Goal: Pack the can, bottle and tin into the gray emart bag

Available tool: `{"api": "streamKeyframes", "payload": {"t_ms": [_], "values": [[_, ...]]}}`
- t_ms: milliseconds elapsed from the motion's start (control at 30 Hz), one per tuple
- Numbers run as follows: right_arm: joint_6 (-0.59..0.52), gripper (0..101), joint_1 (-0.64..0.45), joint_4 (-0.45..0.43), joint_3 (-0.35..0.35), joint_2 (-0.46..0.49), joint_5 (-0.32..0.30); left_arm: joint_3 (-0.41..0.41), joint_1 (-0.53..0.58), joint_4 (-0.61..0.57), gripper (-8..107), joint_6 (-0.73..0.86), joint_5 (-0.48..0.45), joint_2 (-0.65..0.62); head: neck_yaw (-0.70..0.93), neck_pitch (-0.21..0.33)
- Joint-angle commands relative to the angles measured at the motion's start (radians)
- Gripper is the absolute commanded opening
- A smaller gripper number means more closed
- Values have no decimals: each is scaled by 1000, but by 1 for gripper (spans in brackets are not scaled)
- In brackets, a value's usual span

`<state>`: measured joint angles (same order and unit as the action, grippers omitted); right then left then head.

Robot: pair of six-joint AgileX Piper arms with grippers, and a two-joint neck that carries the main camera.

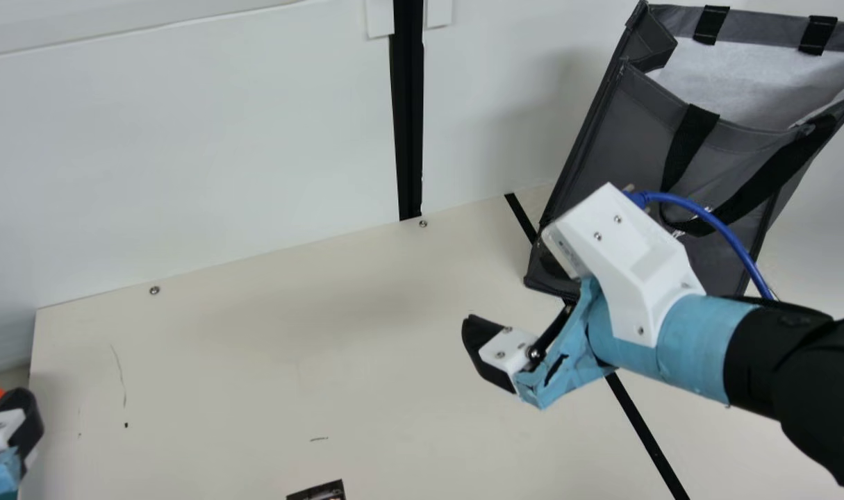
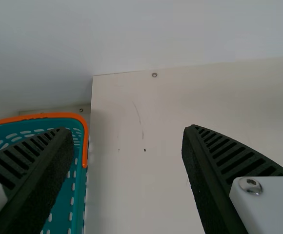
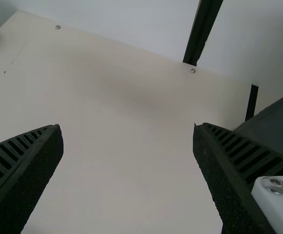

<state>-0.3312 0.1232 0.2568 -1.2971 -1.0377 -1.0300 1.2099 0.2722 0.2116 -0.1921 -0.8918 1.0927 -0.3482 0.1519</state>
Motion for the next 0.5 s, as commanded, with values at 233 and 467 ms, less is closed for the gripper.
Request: {"api": "streamKeyframes", "payload": {"t_ms": [233,467], "values": [[0,91,1,0,0,2,-4,0,0,0,90,0,0,0,-1,23],[0,91,1,0,0,2,-4,0,0,0,90,0,0,0,-1,23]]}}
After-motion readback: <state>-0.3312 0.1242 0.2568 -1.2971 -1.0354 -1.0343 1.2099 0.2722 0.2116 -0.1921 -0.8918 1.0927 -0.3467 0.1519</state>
